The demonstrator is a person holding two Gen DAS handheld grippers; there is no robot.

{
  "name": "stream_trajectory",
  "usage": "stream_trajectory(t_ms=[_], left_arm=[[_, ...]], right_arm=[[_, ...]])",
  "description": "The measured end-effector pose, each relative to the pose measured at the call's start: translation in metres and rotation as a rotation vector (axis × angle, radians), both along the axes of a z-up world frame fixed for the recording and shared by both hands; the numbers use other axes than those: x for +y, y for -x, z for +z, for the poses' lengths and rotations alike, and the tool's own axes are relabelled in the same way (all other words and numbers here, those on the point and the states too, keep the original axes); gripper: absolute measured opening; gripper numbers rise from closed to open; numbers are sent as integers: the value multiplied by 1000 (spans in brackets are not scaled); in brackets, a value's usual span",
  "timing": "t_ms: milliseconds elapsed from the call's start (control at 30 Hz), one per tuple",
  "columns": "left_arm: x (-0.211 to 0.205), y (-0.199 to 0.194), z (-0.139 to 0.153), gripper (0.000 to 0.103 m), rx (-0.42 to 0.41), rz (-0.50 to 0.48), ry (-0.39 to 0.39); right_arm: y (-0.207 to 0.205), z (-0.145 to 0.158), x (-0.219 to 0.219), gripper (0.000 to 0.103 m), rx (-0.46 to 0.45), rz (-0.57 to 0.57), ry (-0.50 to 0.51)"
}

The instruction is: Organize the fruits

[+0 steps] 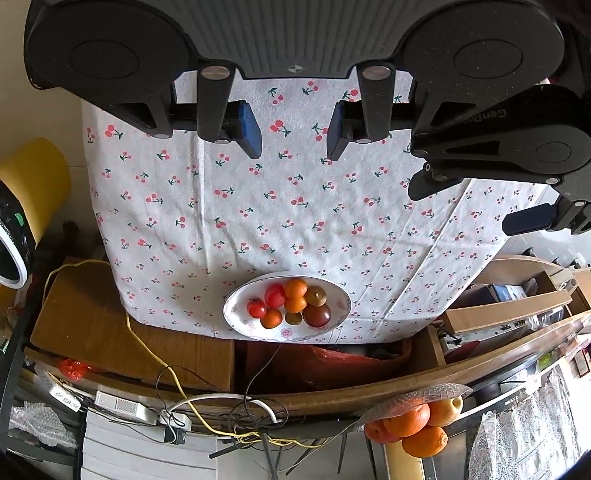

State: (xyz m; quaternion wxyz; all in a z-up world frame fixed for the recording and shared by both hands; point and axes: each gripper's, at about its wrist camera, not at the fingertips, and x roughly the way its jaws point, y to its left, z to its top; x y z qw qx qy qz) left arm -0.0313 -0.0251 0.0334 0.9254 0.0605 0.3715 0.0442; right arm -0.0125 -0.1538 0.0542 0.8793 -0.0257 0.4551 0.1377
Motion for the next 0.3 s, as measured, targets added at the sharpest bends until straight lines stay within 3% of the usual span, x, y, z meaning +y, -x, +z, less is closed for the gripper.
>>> stream_trajectory(t_ms=[300], left_arm=[[0, 0, 0, 103, -11, 1, -5]], right_arm=[[-1, -1, -1, 42, -4, -7, 6]])
